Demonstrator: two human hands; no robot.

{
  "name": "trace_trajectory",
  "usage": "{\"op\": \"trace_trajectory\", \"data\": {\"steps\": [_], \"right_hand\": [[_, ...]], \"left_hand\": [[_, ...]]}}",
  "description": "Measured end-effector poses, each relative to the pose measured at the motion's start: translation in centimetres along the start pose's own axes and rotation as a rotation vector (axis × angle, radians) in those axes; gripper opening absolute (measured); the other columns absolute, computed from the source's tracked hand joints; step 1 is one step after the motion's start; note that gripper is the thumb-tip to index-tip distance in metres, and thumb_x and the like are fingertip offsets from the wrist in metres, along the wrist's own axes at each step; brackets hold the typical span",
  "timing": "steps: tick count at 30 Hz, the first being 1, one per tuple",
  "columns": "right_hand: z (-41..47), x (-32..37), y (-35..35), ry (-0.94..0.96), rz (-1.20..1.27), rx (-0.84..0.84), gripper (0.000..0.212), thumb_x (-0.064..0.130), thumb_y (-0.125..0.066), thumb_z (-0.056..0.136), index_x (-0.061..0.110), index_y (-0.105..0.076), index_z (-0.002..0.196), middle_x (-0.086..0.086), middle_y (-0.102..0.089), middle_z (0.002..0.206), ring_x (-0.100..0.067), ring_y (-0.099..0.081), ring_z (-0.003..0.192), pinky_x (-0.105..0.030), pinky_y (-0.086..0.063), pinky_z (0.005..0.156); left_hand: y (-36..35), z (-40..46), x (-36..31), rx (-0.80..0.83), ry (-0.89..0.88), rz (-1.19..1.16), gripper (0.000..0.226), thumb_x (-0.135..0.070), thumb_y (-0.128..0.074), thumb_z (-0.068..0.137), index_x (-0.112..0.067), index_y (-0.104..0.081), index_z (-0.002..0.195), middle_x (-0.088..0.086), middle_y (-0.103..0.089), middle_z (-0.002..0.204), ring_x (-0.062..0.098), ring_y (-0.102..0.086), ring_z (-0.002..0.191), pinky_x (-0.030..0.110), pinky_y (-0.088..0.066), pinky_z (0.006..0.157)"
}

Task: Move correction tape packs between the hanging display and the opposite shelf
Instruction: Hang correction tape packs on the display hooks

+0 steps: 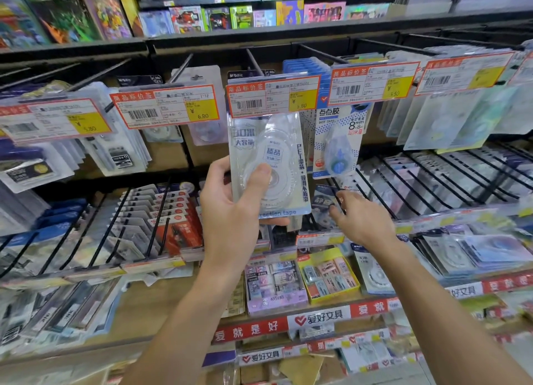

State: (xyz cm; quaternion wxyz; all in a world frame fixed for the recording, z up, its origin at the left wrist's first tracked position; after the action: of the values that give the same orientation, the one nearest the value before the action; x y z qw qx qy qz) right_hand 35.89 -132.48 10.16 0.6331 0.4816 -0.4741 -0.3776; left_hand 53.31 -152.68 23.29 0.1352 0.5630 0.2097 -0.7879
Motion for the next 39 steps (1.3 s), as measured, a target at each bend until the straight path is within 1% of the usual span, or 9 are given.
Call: {"op": "trace_trajectory", "data": {"steps": [3, 4, 9, 11, 22, 26, 31, 35, 39], "right_hand": [[0.0, 0.0, -0.1, 0.002, -0.002, 0.001, 0.053, 0.044, -0.041, 0.103, 0.016, -0.041, 0.148, -0.009, -0.053, 0.146, -0.031, -0.059, 0.121, -0.041, -0.048, 0.09], [0.1, 0.0, -0.1, 0.002, -0.001, -0.001, 0.053, 0.044, -0.041, 0.103, 0.016, -0.041, 0.148, -0.009, -0.054, 0.145, -0.031, -0.059, 0.121, -0.041, -0.048, 0.09], [0.1, -0.1, -0.2, 0.002, 0.007, -0.008, 0.054, 0.045, -0.041, 0.102, 0.016, -0.042, 0.148, -0.009, -0.054, 0.145, -0.031, -0.06, 0.121, -0.04, -0.048, 0.089], [0.2, -0.1, -0.2, 0.003, 0.007, -0.01, 0.054, 0.045, -0.042, 0.102, 0.016, -0.042, 0.148, -0.009, -0.055, 0.144, -0.031, -0.06, 0.12, -0.04, -0.048, 0.089], [0.2, -0.1, -0.2, -0.004, 0.028, -0.008, 0.053, 0.044, -0.043, 0.101, 0.016, -0.043, 0.146, -0.01, -0.059, 0.138, -0.03, -0.06, 0.119, -0.041, -0.049, 0.088], [0.2, -0.1, -0.2, -0.008, 0.027, -0.009, 0.053, 0.045, -0.043, 0.101, 0.016, -0.044, 0.145, -0.01, -0.06, 0.136, -0.031, -0.06, 0.118, -0.04, -0.048, 0.088], [0.2, -0.1, -0.1, -0.003, 0.029, -0.016, 0.054, 0.044, -0.044, 0.101, 0.015, -0.044, 0.146, -0.01, -0.059, 0.138, -0.03, -0.059, 0.12, -0.04, -0.048, 0.089], [0.1, -0.1, -0.1, -0.002, 0.033, -0.008, 0.055, 0.045, -0.044, 0.101, 0.015, -0.042, 0.147, -0.01, -0.058, 0.139, -0.03, -0.059, 0.121, -0.04, -0.048, 0.09], [0.1, 0.0, -0.1, -0.003, 0.028, -0.007, 0.055, 0.045, -0.044, 0.101, 0.015, -0.042, 0.147, -0.01, -0.058, 0.139, -0.031, -0.059, 0.121, -0.04, -0.047, 0.09]], "left_hand": [[0.2, -0.2, 0.3, 0.008, 0.001, 0.025, 0.026, -0.021, -0.066, 0.095, -0.017, -0.057, 0.12, 0.0, -0.075, 0.105, 0.023, -0.075, 0.093, 0.048, -0.062, 0.063], [0.2, -0.3, 0.4, 0.015, 0.004, 0.026, 0.026, -0.021, -0.065, 0.096, -0.018, -0.057, 0.121, 0.0, -0.075, 0.106, 0.023, -0.074, 0.094, 0.048, -0.062, 0.064], [-0.2, -0.1, 0.7, 0.054, 0.036, -0.008, 0.027, -0.02, -0.062, 0.098, -0.022, -0.057, 0.125, -0.001, -0.074, 0.11, 0.022, -0.074, 0.097, 0.038, -0.062, 0.057], [-0.3, 0.4, 0.7, 0.064, 0.041, -0.016, 0.029, -0.02, -0.061, 0.099, -0.024, -0.056, 0.127, 0.0, -0.073, 0.113, 0.022, -0.073, 0.1, 0.036, -0.062, 0.059], [-0.2, 1.0, 1.6, 0.096, 0.014, -0.041, 0.037, -0.021, -0.061, 0.098, -0.026, -0.051, 0.134, 0.002, -0.069, 0.124, 0.021, -0.07, 0.111, 0.037, -0.063, 0.066], [0.0, 0.5, 2.3, 0.104, 0.027, -0.058, 0.037, -0.018, -0.061, 0.098, -0.027, -0.052, 0.132, -0.001, -0.07, 0.122, 0.019, -0.07, 0.109, 0.036, -0.063, 0.065], [0.2, 0.5, 2.3, 0.107, 0.019, -0.05, 0.037, -0.021, -0.063, 0.095, -0.027, -0.054, 0.131, 0.001, -0.07, 0.123, 0.024, -0.071, 0.107, 0.038, -0.063, 0.062], [0.5, 0.3, 2.4, 0.101, 0.008, -0.016, 0.041, -0.027, -0.064, 0.092, -0.027, -0.053, 0.131, -0.003, -0.071, 0.119, 0.02, -0.071, 0.106, 0.04, -0.063, 0.063], [0.9, 0.2, 2.5, 0.102, 0.007, 0.0, 0.041, -0.025, -0.064, 0.092, -0.024, -0.053, 0.132, -0.006, -0.072, 0.117, 0.019, -0.071, 0.106, 0.039, -0.063, 0.063]]}}
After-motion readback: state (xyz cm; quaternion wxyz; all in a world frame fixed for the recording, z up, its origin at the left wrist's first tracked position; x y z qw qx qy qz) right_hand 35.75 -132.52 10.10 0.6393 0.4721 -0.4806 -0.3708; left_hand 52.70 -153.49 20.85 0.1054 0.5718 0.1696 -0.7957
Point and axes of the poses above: each hand's wrist, its own z-axis towards the middle knuckle, its own y-axis out of the back of the hand, x = y × z, the point moved 8 cm from there along z, towards the middle knuckle
